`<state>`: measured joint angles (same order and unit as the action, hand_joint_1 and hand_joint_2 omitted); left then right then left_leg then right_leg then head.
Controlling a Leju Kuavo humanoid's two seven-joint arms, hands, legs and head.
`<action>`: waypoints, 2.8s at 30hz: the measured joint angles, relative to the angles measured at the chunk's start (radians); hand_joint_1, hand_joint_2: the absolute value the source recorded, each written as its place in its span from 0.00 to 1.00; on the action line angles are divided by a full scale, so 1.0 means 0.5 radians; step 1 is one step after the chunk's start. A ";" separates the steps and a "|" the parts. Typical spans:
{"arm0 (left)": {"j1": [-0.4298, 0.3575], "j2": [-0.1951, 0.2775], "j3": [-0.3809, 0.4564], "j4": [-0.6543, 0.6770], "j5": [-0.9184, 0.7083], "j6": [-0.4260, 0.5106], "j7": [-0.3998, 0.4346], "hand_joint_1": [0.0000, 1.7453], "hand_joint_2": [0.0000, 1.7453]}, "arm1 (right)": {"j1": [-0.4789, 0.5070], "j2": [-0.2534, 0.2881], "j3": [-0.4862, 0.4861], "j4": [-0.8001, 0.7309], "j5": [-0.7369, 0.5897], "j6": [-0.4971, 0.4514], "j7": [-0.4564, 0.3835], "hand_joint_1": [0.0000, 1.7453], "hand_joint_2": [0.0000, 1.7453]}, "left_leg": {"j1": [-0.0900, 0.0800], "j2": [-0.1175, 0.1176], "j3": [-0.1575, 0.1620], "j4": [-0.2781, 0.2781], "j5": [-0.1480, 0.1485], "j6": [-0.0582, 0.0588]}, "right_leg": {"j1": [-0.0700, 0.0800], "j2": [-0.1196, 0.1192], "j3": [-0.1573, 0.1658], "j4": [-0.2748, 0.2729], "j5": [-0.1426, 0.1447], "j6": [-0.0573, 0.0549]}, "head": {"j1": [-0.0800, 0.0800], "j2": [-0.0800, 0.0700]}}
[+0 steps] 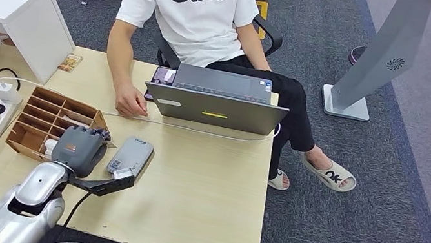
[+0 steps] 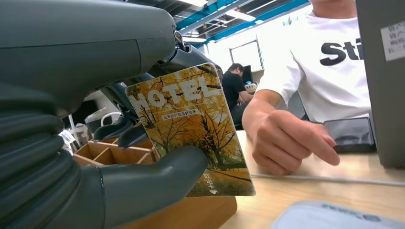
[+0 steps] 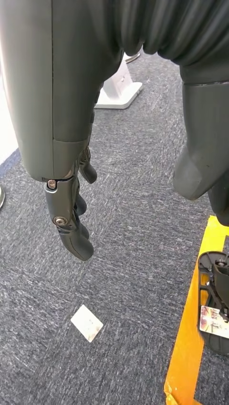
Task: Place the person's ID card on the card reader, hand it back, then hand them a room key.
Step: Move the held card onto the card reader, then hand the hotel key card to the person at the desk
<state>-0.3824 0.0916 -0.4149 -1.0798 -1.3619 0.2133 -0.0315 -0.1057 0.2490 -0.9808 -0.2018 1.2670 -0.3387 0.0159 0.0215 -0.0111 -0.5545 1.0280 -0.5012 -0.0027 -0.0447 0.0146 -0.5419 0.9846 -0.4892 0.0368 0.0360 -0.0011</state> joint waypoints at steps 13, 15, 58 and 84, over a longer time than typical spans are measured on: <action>-0.049 -0.074 -0.104 0.131 -0.119 0.074 -0.010 1.00 1.00 | -0.008 0.011 0.006 0.000 0.030 0.006 0.022 0.00 1.00 | 0.000 0.000 0.000 0.000 0.000 0.000 | 0.000 0.000 0.000 0.000 0.000 0.000 | 0.000 0.000; -0.050 -0.080 -0.113 0.140 -0.119 0.074 -0.010 1.00 1.00 | -0.008 0.012 0.010 0.000 0.030 0.007 0.022 0.00 1.00 | 0.000 0.000 0.000 0.000 0.000 0.000 | 0.000 0.000 0.000 0.000 0.000 0.000 | 0.000 0.000; -0.175 -0.066 0.061 0.143 0.119 0.333 -0.021 1.00 1.00 | -0.005 0.017 0.049 0.000 0.077 0.028 0.036 0.00 1.00 | 0.001 -0.001 0.001 0.000 0.004 -0.001 | 0.001 -0.002 0.002 0.003 0.002 -0.002 | -0.001 0.000; -0.422 0.214 0.435 -0.212 0.145 0.452 -0.059 0.89 1.00 | -0.007 0.017 0.099 0.000 0.114 0.024 0.069 0.00 1.00 | 0.000 -0.003 0.000 0.000 0.007 -0.001 | 0.000 -0.004 0.001 0.004 0.002 -0.002 | -0.001 0.000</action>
<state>-0.5934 0.1985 -0.1972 -1.1856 -1.2895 0.4393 -0.0609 -0.1094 0.2575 -0.9315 -0.2018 1.3241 -0.3265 0.0506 0.0217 -0.0124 -0.5544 1.0280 -0.4979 -0.0033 -0.0445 0.0125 -0.5413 0.9868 -0.4883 0.0359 0.0356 -0.0011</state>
